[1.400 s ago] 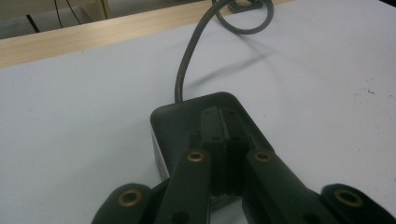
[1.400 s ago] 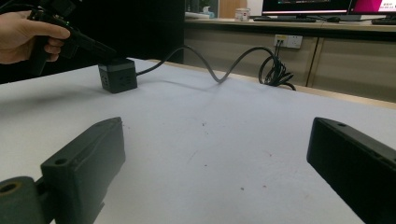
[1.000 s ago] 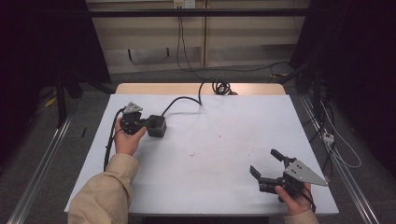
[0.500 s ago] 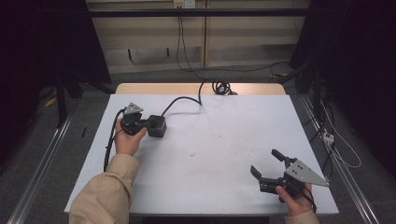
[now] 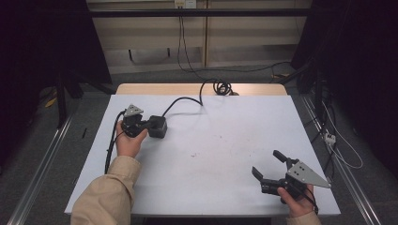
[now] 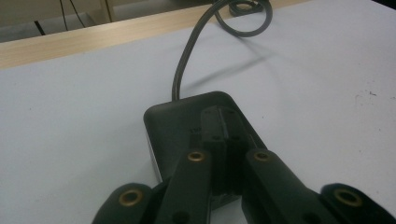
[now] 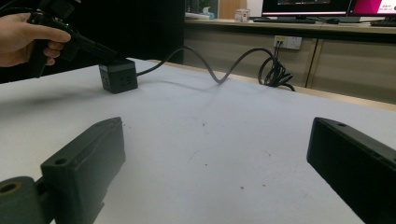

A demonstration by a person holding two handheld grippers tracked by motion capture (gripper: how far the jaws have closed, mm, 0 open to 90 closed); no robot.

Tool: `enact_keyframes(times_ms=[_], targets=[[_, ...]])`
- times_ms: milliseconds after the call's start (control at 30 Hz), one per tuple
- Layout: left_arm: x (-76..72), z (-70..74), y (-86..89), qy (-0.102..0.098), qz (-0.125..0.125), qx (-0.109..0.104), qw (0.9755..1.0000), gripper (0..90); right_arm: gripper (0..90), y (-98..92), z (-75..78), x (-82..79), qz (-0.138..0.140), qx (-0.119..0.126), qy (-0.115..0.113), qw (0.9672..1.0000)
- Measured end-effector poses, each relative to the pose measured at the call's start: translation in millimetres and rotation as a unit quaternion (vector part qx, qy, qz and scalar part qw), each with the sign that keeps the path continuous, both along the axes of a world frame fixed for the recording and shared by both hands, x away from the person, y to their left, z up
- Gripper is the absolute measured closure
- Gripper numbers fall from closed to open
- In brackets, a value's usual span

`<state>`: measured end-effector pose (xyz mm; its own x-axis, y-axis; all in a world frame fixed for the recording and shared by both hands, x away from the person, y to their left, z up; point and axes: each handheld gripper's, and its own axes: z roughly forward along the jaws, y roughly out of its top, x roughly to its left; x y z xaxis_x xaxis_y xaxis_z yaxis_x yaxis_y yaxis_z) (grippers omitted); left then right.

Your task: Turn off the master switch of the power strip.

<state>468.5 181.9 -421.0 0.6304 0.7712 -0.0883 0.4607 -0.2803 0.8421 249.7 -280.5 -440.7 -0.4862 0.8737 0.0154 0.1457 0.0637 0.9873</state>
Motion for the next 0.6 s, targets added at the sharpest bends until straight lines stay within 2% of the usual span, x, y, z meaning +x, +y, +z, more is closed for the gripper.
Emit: enact_keyframes(times_ms=[33, 267, 333, 400, 600], targets=[[0.0, 0.3, 0.0, 0.000, -0.001, 0.003, 1.0000, 90.0, 4.2, -0.2, 0.2, -0.1, -0.001, 0.000, 0.000, 1.0000], [0.0, -0.9, 0.9, 0.007, 0.005, -0.011, 0.9999, 90.0, 4.2, 0.2, 0.4, -0.7, 0.000, 0.000, 0.000, 1.0000], [0.1, -0.9, 0.5, 0.005, 0.003, -0.004, 1.0000, 90.0, 4.2, 0.3, 0.5, -0.9, 0.000, 0.000, 0.000, 1.0000], [0.1, -1.4, 1.0, 0.008, 0.005, -0.010, 0.9999, 90.0, 4.2, 0.1, 0.4, -0.8, 0.000, 0.000, 0.000, 1.0000], [-0.1, -1.6, 1.1, 0.006, 0.005, -0.009, 0.9999, 90.0, 4.2, -0.6, 0.9, -1.2, 0.000, 0.000, -0.001, 1.0000]])
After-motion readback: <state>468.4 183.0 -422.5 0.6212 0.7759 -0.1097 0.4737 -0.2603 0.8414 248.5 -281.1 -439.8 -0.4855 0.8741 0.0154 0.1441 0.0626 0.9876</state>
